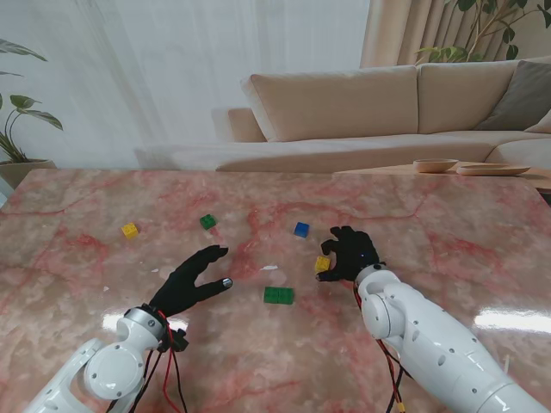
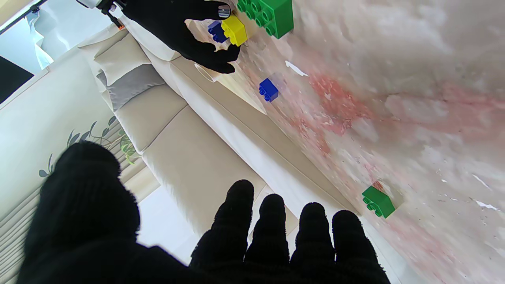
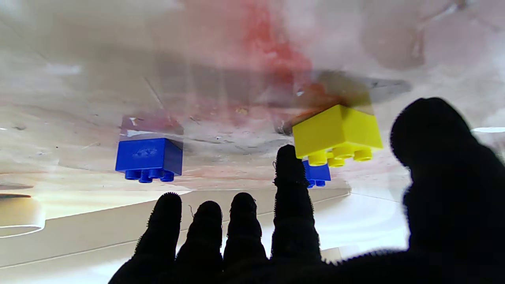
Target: Build a two-level staggered structure with toy bricks
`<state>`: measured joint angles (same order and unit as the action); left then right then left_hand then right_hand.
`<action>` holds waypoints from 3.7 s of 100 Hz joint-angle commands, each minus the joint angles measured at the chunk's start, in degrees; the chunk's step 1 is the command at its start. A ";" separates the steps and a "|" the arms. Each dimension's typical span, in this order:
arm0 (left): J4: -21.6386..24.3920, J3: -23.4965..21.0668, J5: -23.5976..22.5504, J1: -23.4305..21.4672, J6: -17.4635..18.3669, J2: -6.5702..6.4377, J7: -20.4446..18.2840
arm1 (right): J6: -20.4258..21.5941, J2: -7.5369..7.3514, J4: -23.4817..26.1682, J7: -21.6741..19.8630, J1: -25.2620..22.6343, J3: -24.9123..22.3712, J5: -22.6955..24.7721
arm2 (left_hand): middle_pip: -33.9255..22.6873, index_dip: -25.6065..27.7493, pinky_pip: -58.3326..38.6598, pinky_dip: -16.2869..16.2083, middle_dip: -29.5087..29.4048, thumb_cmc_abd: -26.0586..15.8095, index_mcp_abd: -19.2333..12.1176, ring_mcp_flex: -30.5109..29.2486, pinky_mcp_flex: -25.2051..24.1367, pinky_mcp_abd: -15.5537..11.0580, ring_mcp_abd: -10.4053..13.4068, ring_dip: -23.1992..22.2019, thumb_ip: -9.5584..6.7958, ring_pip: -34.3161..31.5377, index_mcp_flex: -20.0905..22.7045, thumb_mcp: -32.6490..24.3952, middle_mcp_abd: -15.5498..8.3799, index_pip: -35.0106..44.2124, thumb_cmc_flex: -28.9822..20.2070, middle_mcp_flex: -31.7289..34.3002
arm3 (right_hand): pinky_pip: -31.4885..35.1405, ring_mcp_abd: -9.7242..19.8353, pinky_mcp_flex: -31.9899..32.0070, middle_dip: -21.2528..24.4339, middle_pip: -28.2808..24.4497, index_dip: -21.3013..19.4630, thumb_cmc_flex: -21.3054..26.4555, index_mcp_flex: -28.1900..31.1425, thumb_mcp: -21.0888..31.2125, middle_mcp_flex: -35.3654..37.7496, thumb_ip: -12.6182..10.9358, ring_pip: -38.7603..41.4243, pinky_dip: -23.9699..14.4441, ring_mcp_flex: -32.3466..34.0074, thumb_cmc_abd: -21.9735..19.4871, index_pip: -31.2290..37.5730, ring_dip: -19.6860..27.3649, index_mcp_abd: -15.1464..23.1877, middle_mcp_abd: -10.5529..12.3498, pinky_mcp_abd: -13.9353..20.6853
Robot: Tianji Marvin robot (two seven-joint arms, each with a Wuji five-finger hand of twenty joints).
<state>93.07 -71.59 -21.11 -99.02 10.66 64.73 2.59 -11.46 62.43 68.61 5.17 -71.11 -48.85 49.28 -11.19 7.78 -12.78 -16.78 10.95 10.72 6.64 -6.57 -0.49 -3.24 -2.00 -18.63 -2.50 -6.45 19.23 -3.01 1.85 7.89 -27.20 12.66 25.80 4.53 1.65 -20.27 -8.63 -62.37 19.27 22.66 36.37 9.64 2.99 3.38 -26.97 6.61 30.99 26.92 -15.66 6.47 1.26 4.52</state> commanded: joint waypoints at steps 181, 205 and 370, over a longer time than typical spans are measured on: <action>-0.37 -0.10 -0.23 -0.53 1.11 -0.09 0.10 | 1.24 0.47 9.56 4.33 -11.44 -0.74 1.75 | -0.62 0.89 3.15 -0.95 0.40 -1.53 -0.54 0.51 -0.64 -2.46 3.12 0.57 -0.36 1.48 1.29 -1.75 -0.74 0.27 0.75 -0.14 | 2.49 1.77 -2.17 2.47 -10.41 9.77 4.67 8.56 20.45 4.73 12.12 9.38 -1.31 1.02 2.53 18.47 -1.23 10.46 1.97 0.03; -0.08 -0.49 -0.41 -0.98 0.97 -0.14 0.00 | 1.42 0.62 9.04 4.86 -11.00 -0.03 1.41 | -0.66 0.90 3.26 -1.05 0.42 -1.45 -0.56 0.46 -0.64 -2.44 3.13 0.58 -0.33 1.48 1.41 -1.80 -0.65 0.27 0.60 -0.01 | 2.46 1.77 -2.15 2.41 -10.09 9.30 3.97 8.47 20.50 4.79 11.80 9.41 -1.39 1.06 2.33 17.59 -1.21 9.88 1.93 0.03; 0.07 -0.53 -0.80 -0.96 1.30 -0.12 0.32 | 4.31 -0.35 17.03 4.59 -16.76 -5.29 6.13 | -0.63 0.84 4.44 -1.60 0.42 -0.98 -0.52 0.52 -0.72 -2.54 2.92 0.42 -0.03 1.41 1.16 -2.38 -0.68 0.32 0.72 -0.12 | 0.56 0.66 -0.13 3.77 -3.12 22.35 -2.97 -5.88 -0.54 -0.25 1.25 5.71 -2.22 0.27 -1.95 -17.59 -1.41 -9.96 0.57 -0.63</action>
<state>93.07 -72.17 -21.82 -99.78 11.86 64.56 2.70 -7.28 62.24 83.78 9.51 -86.46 -53.62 55.16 -11.19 8.28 -10.42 -17.50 10.95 10.73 6.64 -6.57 -0.51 -3.24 -1.96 -18.62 -2.51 -6.45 19.23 -4.02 1.85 7.90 -27.25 12.66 27.84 4.63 0.30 -17.53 -13.19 -41.65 19.24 19.44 36.54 11.10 6.41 9.77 -27.71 7.42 29.98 11.53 -15.67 -2.07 2.51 4.21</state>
